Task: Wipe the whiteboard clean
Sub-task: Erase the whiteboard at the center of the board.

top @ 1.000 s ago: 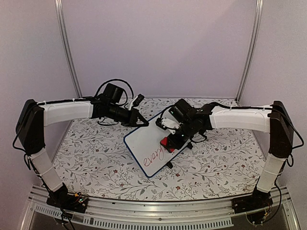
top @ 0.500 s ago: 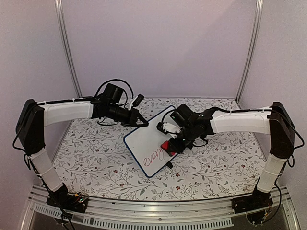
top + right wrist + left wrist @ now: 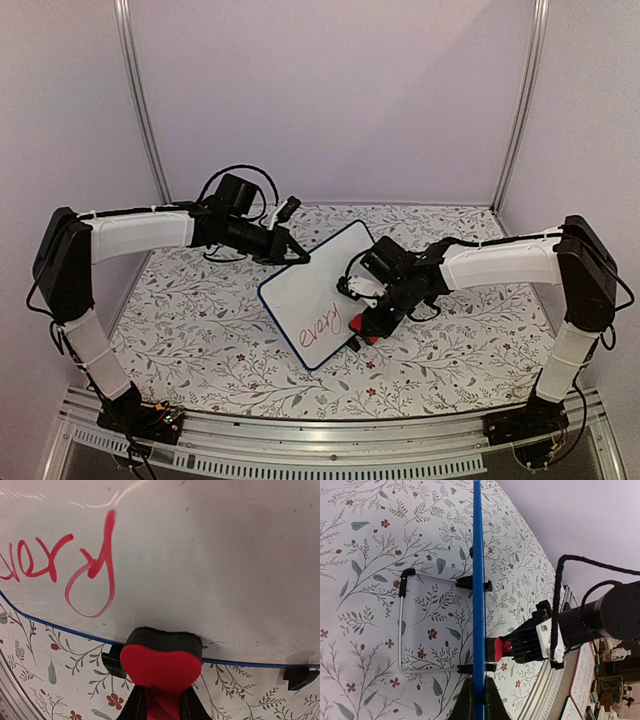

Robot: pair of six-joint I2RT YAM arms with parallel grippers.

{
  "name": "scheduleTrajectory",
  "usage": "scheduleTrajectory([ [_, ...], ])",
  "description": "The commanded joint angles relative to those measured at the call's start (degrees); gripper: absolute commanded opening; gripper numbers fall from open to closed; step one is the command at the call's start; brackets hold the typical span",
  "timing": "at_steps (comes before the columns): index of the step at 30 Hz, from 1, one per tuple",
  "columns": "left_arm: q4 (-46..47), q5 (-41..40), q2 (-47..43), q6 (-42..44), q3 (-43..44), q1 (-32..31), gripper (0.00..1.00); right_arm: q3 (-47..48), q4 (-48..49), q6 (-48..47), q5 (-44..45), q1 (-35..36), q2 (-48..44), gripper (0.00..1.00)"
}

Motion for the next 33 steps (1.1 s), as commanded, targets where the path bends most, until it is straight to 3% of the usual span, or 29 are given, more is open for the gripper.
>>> scheduleTrajectory([
  [1,-0.2,3.5,-0.6,1.6,0.5,-1.7,0.0,-0.5,-0.3,0.3,1.9,0.1,0.7,0.01],
  [10,-0.2,3.4,-0.6,1.7,0.5,-1.6,0.0,3.3,0.3,-0.5,2.3,0.2,1.3,0.0],
  [16,-0.2,3.3,-0.6,1.6,0.5,-1.7,0.0,0.9,3.2,-0.1,3.4,0.1,-0.5,0.0],
  [22,-0.2,3.4,-0.7,1.7,0.5,-1.6,0.0,-5.0,13.1,4.7,3.8,0.1,-7.3,0.0],
  [33,-0.3,3.2,-0.9,1.5,0.4,-1.7,0.0,-9.5,31.2,14.1,8.7,0.2,-8.1,0.0],
])
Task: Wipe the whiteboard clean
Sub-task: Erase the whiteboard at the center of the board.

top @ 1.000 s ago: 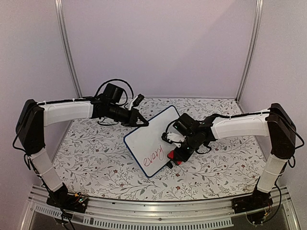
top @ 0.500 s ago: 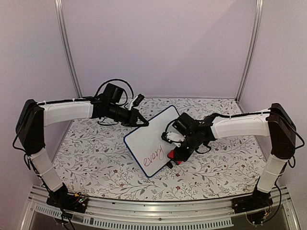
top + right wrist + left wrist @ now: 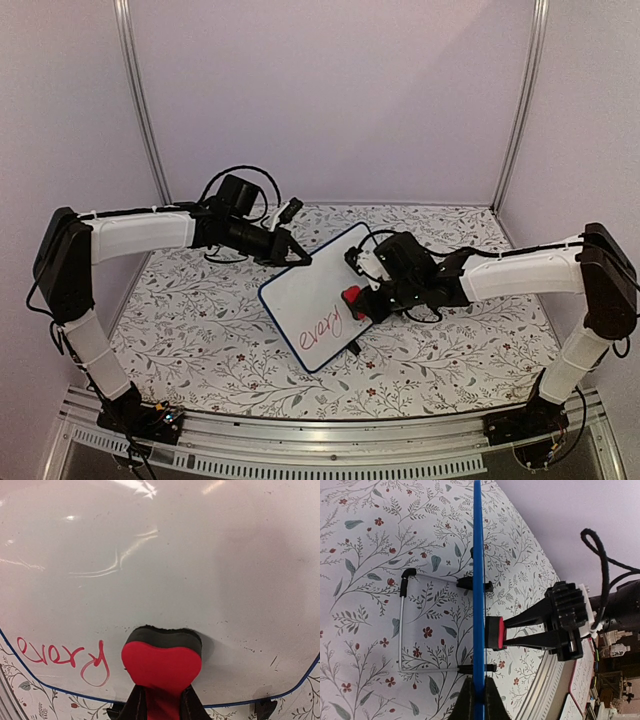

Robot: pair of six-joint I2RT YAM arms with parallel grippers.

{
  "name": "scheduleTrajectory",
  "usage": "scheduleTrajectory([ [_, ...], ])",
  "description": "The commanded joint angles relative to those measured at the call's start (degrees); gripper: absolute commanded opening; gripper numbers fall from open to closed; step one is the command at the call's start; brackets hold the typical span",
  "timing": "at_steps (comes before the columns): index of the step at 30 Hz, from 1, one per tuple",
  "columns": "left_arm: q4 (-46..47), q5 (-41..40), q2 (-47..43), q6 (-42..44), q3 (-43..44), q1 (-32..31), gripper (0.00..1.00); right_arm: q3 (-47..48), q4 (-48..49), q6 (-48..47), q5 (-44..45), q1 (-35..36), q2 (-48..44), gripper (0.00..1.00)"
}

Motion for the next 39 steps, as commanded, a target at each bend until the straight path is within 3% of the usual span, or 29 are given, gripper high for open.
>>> scheduleTrajectory([
  [1,0.0,2.4,-0.8,1.0,0.4,-1.1,0.0,-1.8,12.6,5.5,2.8,0.0,-1.1,0.0],
  [15,0.9,-0.5,-0.4,-0.5,-0.3,-1.1,0.0,-5.9,29.7,10.7,9.0,1.1,-1.0,0.0],
  [27,7.2,-3.2,-0.1,-3.9,-4.1,-1.0,0.0,-5.7,36.5,12.4,12.8,3.8,2.6,0.0],
  [39,9.3,-13.6,-5.3,-4.5,-7.2,-0.8,0.0,-6.6,39.5,14.3,16.1,4.6,2.9,0.0],
])
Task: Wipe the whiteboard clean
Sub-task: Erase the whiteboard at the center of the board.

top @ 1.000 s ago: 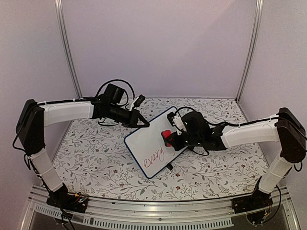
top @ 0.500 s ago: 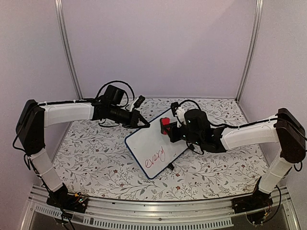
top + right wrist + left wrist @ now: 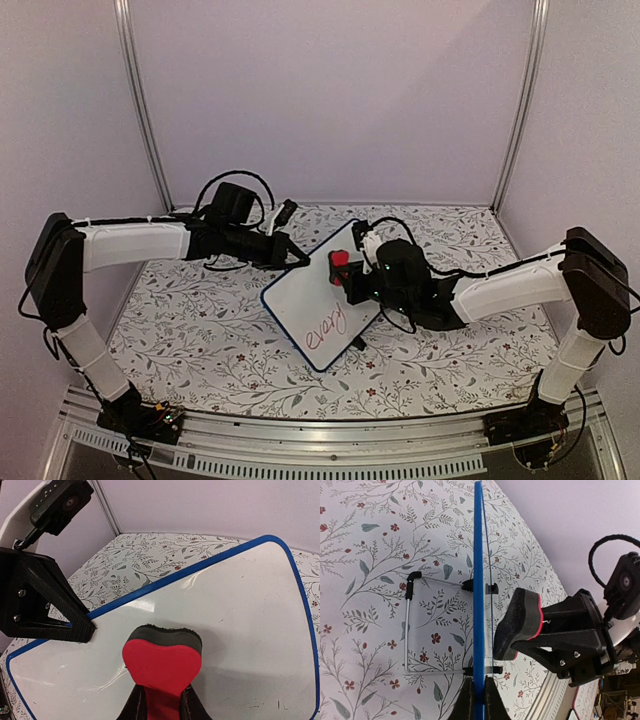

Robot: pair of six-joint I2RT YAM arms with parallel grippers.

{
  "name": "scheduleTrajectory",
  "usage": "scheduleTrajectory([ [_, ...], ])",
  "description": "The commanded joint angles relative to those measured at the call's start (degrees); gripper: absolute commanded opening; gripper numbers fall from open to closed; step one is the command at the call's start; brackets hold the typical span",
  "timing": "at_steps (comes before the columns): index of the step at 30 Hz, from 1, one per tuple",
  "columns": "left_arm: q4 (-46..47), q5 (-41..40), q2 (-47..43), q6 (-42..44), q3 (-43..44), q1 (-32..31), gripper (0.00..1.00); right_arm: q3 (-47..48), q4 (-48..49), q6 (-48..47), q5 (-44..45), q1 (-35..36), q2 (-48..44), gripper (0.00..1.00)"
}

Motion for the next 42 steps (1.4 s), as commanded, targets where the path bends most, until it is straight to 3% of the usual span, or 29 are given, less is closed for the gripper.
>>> scheduleTrajectory([
  [1,1.4,-7.9,-3.0,0.3,-1.5,0.0,0.0,0.2,2.7,0.6,2.1,0.2,0.3,0.0],
  [10,2.2,-7.9,-2.6,-1.2,-1.9,1.5,0.0,-0.3,8.4,-1.2,2.1,0.0,2.9,0.0],
  [26,3.4,-4.0,-0.8,-2.7,-2.2,4.1,0.0,-2.2,13.7,3.5,-11.3,-3.4,12.3,0.0],
  [32,3.1,-4.1,-1.0,-2.4,-1.8,4.5,0.0,-3.1,8.2,1.2,-19.4,-3.3,12.3,0.0],
  [42,3.0,-2.9,-0.8,-2.6,-1.5,5.0,0.0,-1.2,-9.8,-0.1,-19.9,-3.3,11.8,0.0],
])
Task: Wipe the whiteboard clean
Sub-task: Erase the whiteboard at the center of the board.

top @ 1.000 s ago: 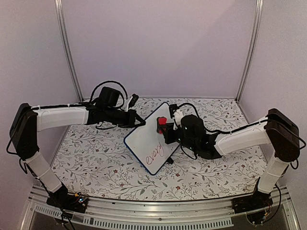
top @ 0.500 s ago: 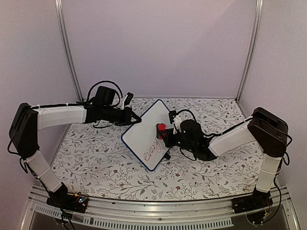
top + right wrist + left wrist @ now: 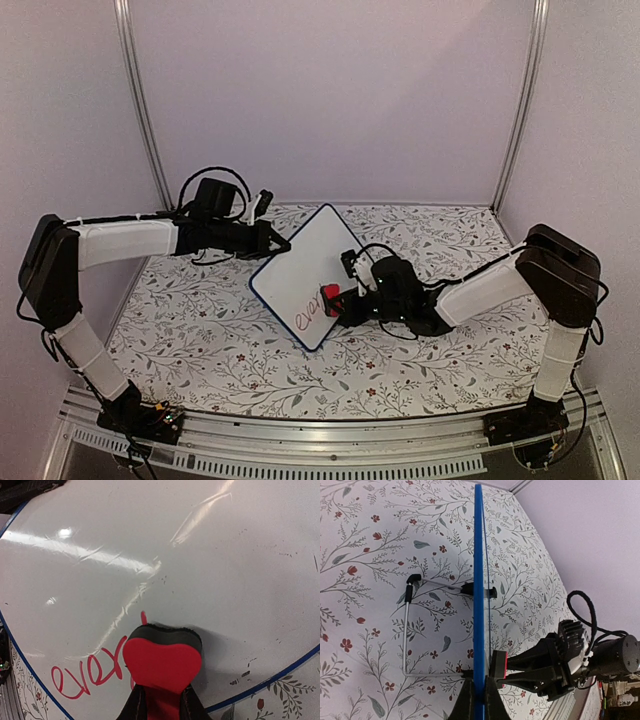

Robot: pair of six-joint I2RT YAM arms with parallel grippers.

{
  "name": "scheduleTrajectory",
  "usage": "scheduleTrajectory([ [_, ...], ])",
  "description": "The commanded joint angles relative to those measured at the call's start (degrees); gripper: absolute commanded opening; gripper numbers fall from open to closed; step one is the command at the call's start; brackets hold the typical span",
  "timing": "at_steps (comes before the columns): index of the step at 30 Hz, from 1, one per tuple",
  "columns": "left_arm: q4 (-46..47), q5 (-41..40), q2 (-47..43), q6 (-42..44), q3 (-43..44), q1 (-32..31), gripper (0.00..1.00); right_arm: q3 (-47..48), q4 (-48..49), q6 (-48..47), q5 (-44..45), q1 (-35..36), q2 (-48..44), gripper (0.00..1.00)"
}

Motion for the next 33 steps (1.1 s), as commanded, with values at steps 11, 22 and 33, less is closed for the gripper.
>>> scheduleTrajectory([
  [11,0.9,2.4,1.7,0.4,0.6,-0.3,0.0,5.3,-19.9,-3.6,-3.0,0.4,0.0,0.0],
  [22,0.2,3.3,2.6,0.9,1.1,-0.8,0.0,18.4,-21.7,-6.6,-2.8,-2.3,2.9,0.0],
  [33,-0.2,3.9,2.5,1.1,1.4,-0.8,0.0,18.9,-23.3,-6.7,-1.5,-4.4,3.1,0.0],
])
